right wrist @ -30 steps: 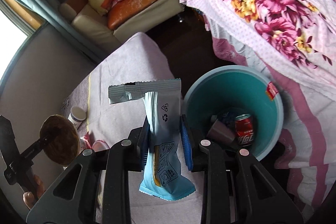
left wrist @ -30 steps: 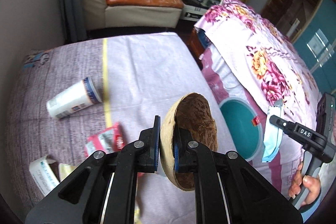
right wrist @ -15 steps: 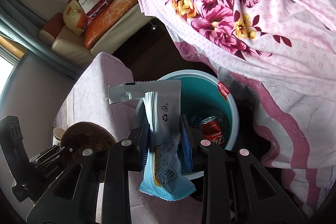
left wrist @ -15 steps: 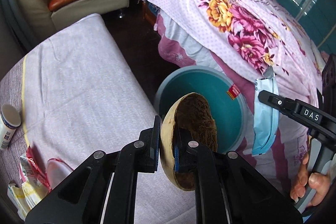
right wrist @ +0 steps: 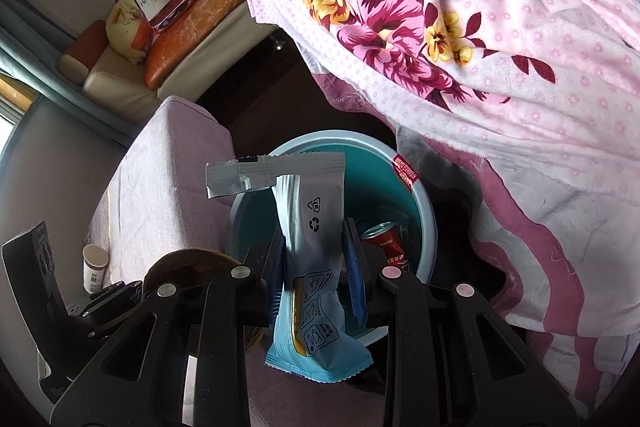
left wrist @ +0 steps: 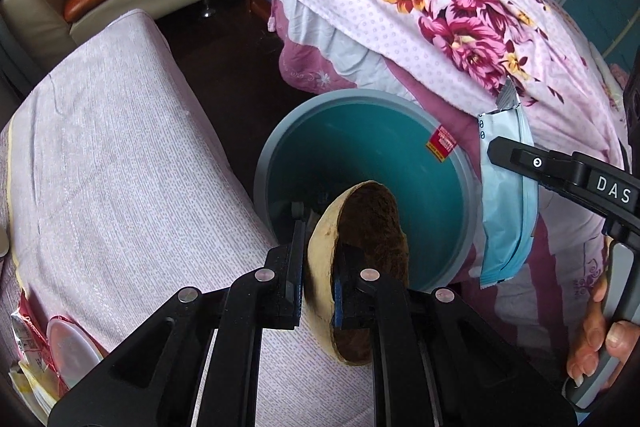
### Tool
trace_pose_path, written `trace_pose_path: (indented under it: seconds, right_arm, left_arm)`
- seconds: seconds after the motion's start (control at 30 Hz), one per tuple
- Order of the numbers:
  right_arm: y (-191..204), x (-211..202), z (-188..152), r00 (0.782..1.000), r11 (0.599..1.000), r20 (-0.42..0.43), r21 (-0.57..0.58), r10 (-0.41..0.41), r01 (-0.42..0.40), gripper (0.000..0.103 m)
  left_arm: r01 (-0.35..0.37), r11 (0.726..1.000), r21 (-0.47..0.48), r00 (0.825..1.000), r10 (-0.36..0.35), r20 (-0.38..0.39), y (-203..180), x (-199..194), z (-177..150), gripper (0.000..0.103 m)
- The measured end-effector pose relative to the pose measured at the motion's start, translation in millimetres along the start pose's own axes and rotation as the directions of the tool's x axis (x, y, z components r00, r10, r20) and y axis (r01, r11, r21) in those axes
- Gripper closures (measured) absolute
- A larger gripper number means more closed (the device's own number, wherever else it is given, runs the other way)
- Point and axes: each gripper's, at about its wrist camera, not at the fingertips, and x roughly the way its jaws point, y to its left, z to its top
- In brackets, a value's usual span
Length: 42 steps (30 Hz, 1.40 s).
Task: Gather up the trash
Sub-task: 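Open both grippers to drop the shell and wrapper into the bin, then move both grippers back toward the remaining trash on the table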
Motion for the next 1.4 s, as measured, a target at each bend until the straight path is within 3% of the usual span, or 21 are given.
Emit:
trace_pose_path:
  seconds: [0.1, 0.2, 0.27, 0.33, 0.57, 0.77, 0.83, 1.0, 1.4]
  right_arm:
    - [2.1, 3.8, -0.8, 1.0, 1.0, -0.006, -0.001, -0.008, 0.008, 0.077]
    - [4.5, 6.5, -1.5, 1.0, 1.0, -0.015, -0.006, -0.013, 0.013, 0.077]
    - [7.5, 8.3, -1.3, 1.0, 1.0, -0.019, -0.01, -0.014, 0.014, 0.077]
    - [12.2, 10.6, -0.2, 1.0, 1.0, -0.021, -0.016, -0.014, 0.014, 0.077]
    - [24.5, 14.2, 1.0, 0.999, 0.999, -0.031, -0.036, -0.024, 0.023, 0.077]
    - [35.0, 23.6, 0.3, 0.997, 0.999, -0.064, -0.042, -0.03, 0.027, 0.067]
    - [38.1, 23.8, -1.4, 0.997, 0.999, -0.073, -0.042, -0.028, 0.025, 0.052]
    - [49.8, 16.5, -7.1, 0.998, 0.998, -0.061, -0.063, -0.034, 0.03, 0.034]
    - [92.5, -7.1, -27.0, 0.998, 0.985, -0.039, -0.166, -0.051, 0.044, 0.024]
  left_arm:
    - [0.007, 1.0, -0.007, 1.0, -0.007, 0.0, -0.4, 0.4, -1.1, 0.088]
    - [0.016, 1.0, -0.011, 1.0, -0.016, 0.011, 0.6, -4.3, -2.0, 0.078]
    - [0.01, 1.0, -0.015, 1.0, -0.009, 0.027, 1.6, -9.5, -2.8, 0.056]
    - [0.0, 1.0, -0.021, 0.999, 0.001, 0.052, 4.4, -17.1, -4.1, 0.044]
    - [-0.002, 0.998, -0.068, 0.995, 0.009, 0.098, 29.7, -42.7, -12.5, 0.025]
    - [-0.01, 0.992, -0.123, 0.993, 0.024, 0.117, 57.5, -57.6, -22.3, 0.02]
    - [-0.008, 0.989, -0.145, 0.993, 0.025, 0.118, 67.2, -60.8, -26.0, 0.019]
    - [-0.002, 0.982, -0.189, 0.992, 0.026, 0.123, 86.3, -70.8, -38.8, 0.017]
    - [0.003, 0.967, -0.256, 0.987, 0.037, 0.154, 121.8, -103.3, -72.5, 0.012]
